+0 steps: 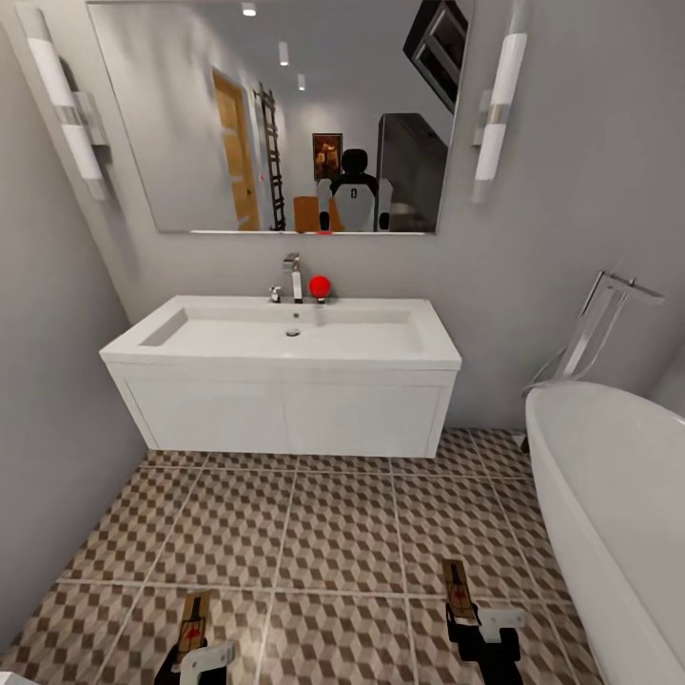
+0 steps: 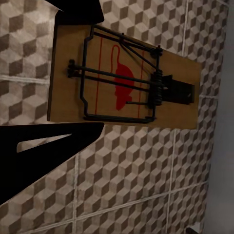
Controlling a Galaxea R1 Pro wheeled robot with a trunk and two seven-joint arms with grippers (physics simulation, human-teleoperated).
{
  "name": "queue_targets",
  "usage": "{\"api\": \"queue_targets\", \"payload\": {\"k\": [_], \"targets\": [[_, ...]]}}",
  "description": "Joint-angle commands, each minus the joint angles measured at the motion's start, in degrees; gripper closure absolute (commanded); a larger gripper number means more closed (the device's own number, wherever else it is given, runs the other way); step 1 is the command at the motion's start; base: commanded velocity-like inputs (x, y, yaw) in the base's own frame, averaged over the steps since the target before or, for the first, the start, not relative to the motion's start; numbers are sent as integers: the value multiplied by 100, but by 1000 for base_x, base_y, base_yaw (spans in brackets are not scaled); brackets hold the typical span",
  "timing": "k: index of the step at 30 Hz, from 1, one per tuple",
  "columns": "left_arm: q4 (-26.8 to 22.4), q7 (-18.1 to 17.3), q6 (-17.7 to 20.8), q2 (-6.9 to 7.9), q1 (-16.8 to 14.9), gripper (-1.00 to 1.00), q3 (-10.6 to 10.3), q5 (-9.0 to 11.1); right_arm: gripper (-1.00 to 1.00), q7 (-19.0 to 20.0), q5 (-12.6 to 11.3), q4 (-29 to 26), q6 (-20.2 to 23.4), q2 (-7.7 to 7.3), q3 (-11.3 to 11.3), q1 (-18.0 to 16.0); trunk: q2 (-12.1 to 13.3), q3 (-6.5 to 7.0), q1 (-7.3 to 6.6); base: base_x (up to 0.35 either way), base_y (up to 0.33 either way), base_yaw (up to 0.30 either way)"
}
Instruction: Take the four mousetraps from the cabinet in the bathroom and place them on the bathroom floor. Make sure all four end up on the same floor surface, and ensure that at least two of them are either under or directly next to the same bathroom sink.
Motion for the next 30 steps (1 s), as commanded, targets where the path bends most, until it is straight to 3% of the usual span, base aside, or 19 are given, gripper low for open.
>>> {"api": "queue_targets", "payload": {"k": [1, 30], "targets": [[4, 45, -9, -1, -4, 100, -49, 19, 100, 1, 40, 6, -20, 2, -27, -4, -2, -5, 0, 52, 0, 0], [4, 45, -9, -1, -4, 100, -54, 16, 100, 1, 40, 6, -20, 1, -22, -4, -2, -5, 0, 4, 0, 0]]}}
